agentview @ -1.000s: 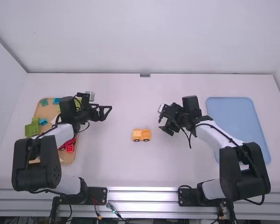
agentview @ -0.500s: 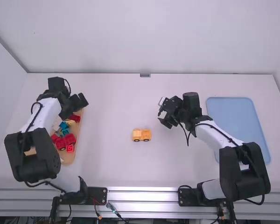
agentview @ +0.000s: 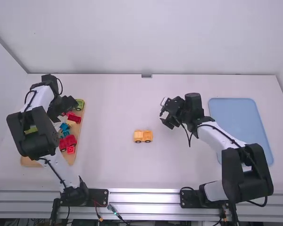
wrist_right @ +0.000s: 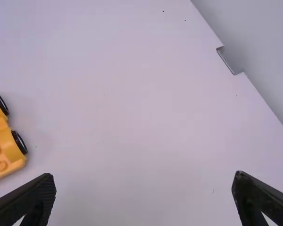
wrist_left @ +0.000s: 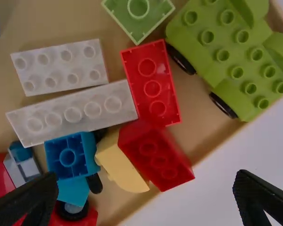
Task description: Assemble lego blocks to make yellow taxi
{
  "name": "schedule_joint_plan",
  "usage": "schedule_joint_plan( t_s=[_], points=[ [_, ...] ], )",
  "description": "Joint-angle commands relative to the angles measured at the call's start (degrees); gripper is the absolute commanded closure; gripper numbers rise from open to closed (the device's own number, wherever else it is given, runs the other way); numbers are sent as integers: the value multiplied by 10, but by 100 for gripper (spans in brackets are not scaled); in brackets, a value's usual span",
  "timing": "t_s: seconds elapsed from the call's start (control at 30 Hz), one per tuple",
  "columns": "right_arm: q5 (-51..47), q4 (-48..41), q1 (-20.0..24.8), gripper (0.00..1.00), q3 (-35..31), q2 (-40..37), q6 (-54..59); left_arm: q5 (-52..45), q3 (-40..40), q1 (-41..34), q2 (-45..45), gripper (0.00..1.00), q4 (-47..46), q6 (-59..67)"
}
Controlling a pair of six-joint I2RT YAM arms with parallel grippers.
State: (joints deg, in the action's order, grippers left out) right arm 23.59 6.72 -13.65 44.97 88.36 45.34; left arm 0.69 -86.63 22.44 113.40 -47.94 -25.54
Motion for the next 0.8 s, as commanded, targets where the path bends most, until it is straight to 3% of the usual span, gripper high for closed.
schedule_joint_plan(
  t_s=[0.0,0.23,0.37,0.5,0.57,0.67,0.77],
  points=[
    [-1,5,-1,1,0,-8,-6,12,-6,-3,-3,1,-10,-15],
    [-1,10,-3,1,0,-8,-5,17,5,-3,-3,1,-26,-62],
    [-1,10,1,1,0,-8,-5,17,11,-3,-3,22,-28,-80],
    [-1,10,2,1,0,-8,-6,17,18,-4,-3,27,-27,-123],
    [-1,10,2,1,0,-8,-6,17,21,-7,-3,27,-26,-128],
    [-1,10,2,1,0,-8,-6,-2,24,-10,-3,15,-25,-122],
    [-1,10,2,1,0,-8,-6,4,24,-6,-3,16,-27,-135]
  ],
)
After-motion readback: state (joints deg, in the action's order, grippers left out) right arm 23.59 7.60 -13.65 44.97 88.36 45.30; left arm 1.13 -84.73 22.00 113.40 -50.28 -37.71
